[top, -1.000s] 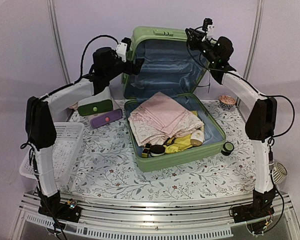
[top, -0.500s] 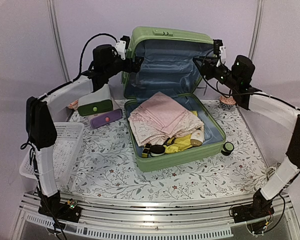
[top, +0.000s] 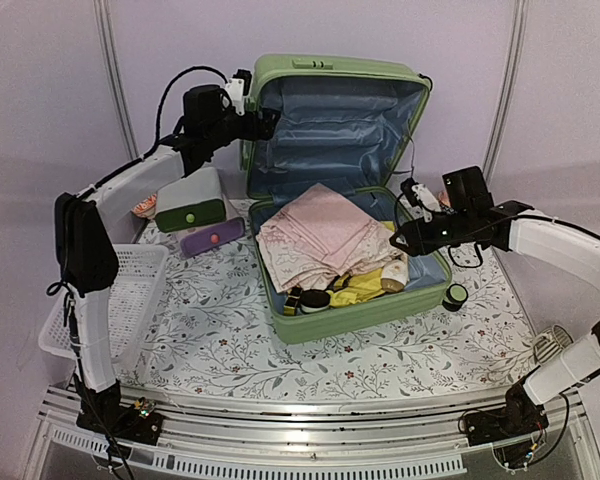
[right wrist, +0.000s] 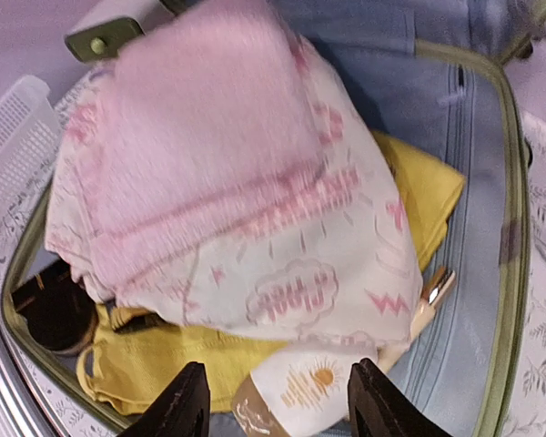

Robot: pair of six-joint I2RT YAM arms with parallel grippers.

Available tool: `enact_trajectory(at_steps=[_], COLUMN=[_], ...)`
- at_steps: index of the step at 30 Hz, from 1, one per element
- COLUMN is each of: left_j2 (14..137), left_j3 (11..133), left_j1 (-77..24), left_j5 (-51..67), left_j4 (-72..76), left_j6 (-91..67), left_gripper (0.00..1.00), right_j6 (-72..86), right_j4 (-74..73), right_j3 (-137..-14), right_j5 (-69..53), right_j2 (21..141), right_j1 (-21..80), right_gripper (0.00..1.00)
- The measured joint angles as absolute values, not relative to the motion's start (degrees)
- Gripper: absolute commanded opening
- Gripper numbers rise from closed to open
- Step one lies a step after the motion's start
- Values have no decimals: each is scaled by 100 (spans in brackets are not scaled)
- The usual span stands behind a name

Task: Open, take out, and arrange the luggage
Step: Open the luggage at the center of the board, then adjust the opened luggage at the center of the board.

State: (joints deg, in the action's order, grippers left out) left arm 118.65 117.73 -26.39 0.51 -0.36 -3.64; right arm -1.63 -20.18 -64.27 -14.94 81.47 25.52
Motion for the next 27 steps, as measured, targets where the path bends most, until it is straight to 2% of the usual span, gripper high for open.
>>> enact_trajectory(at_steps=[2, 5, 12, 21, 27], left_j2=[11865, 11865, 11865, 11966, 12392], left_j3=[11773, 11773, 11782, 11878, 12429], left_j1=[-2622, -2596, -2534, -2440, -2298], left_j5=[58, 78, 106, 189, 294], left_j4=[-64, -93, -132, -139, -183], left_j6=[-399, -460, -569, -628, -720], left_gripper=[98, 98, 98, 98, 98], right_j6=[-36, 104, 108, -117, -134], right_j4=[-2467, -3033, -3938, -4386, -4582], right_j3=[-6370, -6486, -6921, -6982, -7061], right_j5=[-1288, -917, -515, -939, -1199], right_j2=[8167, 8383, 9426, 9310, 9035], right_j1=[2580, 2683, 3229, 3962, 4532], right_gripper=[42, 36, 9, 5, 9])
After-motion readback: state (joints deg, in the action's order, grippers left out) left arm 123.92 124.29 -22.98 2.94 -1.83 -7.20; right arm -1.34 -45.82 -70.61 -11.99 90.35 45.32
